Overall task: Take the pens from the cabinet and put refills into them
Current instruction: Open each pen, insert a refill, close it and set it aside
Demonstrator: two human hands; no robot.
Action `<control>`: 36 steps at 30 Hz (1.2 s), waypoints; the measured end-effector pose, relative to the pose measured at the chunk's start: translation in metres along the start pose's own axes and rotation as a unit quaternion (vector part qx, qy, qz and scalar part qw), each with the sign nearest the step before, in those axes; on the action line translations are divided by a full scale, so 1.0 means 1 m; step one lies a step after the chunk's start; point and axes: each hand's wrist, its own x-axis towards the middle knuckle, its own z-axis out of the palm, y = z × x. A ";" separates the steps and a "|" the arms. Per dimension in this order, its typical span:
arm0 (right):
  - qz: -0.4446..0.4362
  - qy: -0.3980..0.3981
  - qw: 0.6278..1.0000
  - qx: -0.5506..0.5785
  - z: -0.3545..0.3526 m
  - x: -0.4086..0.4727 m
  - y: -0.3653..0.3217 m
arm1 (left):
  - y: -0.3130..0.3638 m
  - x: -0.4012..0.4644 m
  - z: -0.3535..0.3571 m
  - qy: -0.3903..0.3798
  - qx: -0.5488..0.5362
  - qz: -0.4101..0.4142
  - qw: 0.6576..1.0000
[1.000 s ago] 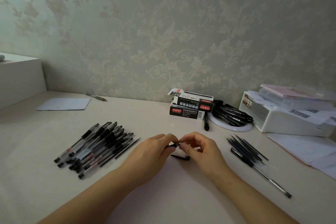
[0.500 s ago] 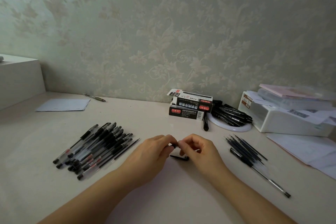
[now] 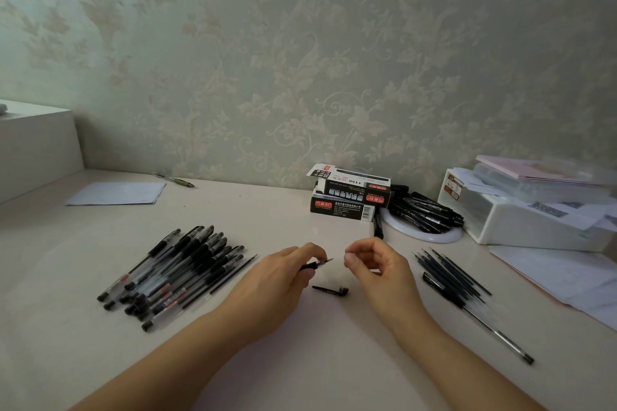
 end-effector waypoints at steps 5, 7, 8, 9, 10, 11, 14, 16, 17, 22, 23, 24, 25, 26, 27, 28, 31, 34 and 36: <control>-0.115 -0.002 0.969 -0.217 -0.003 0.001 0.005 | -0.001 0.000 0.000 -0.004 0.005 -0.009 1.000; -0.139 -0.029 0.948 -0.285 -0.004 0.002 0.008 | 0.000 0.000 0.000 -0.004 0.005 -0.011 1.000; -0.135 -0.040 0.945 -0.295 -0.004 0.002 0.009 | 0.000 0.000 0.000 -0.005 0.005 -0.012 1.000; -0.130 -0.049 0.943 -0.301 -0.004 0.002 0.010 | 0.000 0.000 0.000 -0.005 0.006 -0.014 1.000; -0.128 -0.056 0.942 -0.306 -0.003 0.002 0.010 | 0.000 0.000 0.000 -0.006 0.005 -0.014 1.000; -0.128 -0.060 0.940 -0.310 -0.002 0.002 0.011 | 0.000 0.000 0.000 -0.008 0.005 -0.015 1.000; -0.132 -0.063 0.941 -0.306 -0.001 0.002 0.011 | 0.001 0.000 -0.001 -0.014 0.008 -0.016 1.000; -0.128 -0.063 0.943 -0.300 -0.001 0.003 0.011 | 0.002 0.000 -0.001 -0.016 0.012 -0.017 1.000; -0.125 -0.063 0.944 -0.298 -0.001 0.003 0.011 | 0.001 0.000 -0.001 -0.016 0.013 -0.017 1.000; -0.113 -0.069 0.951 -0.278 -0.002 0.003 0.012 | 0.001 0.000 0.000 -0.010 0.005 -0.021 1.000; -0.113 -0.064 0.953 -0.275 -0.002 0.003 0.012 | 0.001 0.000 0.000 -0.008 0.004 -0.022 1.000; -0.113 -0.053 0.956 -0.267 -0.002 0.002 0.011 | 0.001 0.000 0.000 -0.006 0.004 -0.022 1.000; -0.115 -0.038 0.961 -0.250 -0.003 0.002 0.009 | 0.001 0.000 -0.001 -0.003 0.004 -0.019 1.000; -0.117 -0.021 0.967 -0.224 -0.003 0.001 0.006 | 0.002 0.000 -0.001 0.001 0.003 -0.015 1.000; -0.117 -0.007 0.975 -0.191 -0.003 0.001 0.003 | 0.003 0.000 -0.001 0.005 0.000 -0.009 1.000; -0.109 0.000 0.982 -0.153 -0.002 -0.001 -0.001 | 0.004 0.001 -0.001 0.009 -0.004 -0.004 1.000; -0.059 -0.034 0.997 -0.032 0.001 -0.006 -0.011 | 0.008 0.001 -0.001 0.013 -0.022 0.008 1.000; -0.021 -0.074 0.997 0.017 0.002 -0.007 -0.015 | 0.010 0.000 -0.001 0.006 -0.023 0.018 1.000; 0.000 -0.072 0.997 0.039 0.001 -0.006 -0.015 | 0.011 0.000 -0.001 0.007 -0.025 0.023 0.999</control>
